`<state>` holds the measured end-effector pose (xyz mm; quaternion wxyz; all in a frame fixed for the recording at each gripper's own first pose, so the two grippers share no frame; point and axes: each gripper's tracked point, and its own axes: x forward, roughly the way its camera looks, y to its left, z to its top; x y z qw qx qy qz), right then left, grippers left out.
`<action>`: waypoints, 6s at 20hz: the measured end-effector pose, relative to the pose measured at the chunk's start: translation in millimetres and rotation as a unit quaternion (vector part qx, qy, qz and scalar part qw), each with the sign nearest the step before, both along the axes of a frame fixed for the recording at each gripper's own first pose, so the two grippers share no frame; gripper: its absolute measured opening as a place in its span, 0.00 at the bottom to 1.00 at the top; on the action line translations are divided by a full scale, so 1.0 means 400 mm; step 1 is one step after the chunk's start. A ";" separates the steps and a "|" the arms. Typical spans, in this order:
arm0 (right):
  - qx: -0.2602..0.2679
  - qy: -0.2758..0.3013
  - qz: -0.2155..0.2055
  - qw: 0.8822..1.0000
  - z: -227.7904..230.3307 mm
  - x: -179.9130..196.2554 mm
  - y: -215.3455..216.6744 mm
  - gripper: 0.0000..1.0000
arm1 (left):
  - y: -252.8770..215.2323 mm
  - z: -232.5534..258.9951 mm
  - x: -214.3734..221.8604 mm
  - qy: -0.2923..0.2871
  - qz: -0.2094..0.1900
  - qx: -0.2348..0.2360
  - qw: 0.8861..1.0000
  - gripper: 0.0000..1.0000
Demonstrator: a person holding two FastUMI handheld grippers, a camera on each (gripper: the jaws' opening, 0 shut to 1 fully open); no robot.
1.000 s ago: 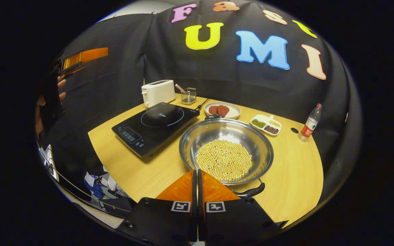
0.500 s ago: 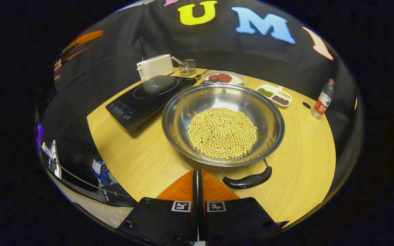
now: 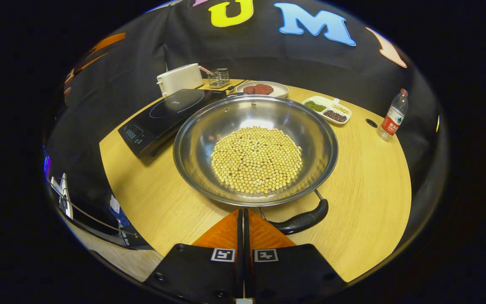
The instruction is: First push the handle of the pot to place it horizontally, then grasp the pot with both hands and set it on the induction cooktop.
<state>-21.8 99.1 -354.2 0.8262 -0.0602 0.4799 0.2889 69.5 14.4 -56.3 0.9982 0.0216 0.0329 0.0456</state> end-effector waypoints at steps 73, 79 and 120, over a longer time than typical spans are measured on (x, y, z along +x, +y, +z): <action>-0.016 -0.088 -0.238 0.967 -0.089 0.480 -0.236 0.58 | -0.389 -0.833 0.221 0.336 -0.096 -0.072 0.934 0.62; -0.021 -0.078 -0.242 0.967 -0.076 0.471 -0.228 0.49 | -0.385 -0.826 0.226 0.342 -0.086 -0.072 0.933 0.57; 0.034 -0.101 -0.251 0.962 0.120 0.458 0.515 0.49 | 0.412 -0.749 0.403 0.308 -0.067 -0.063 0.947 0.53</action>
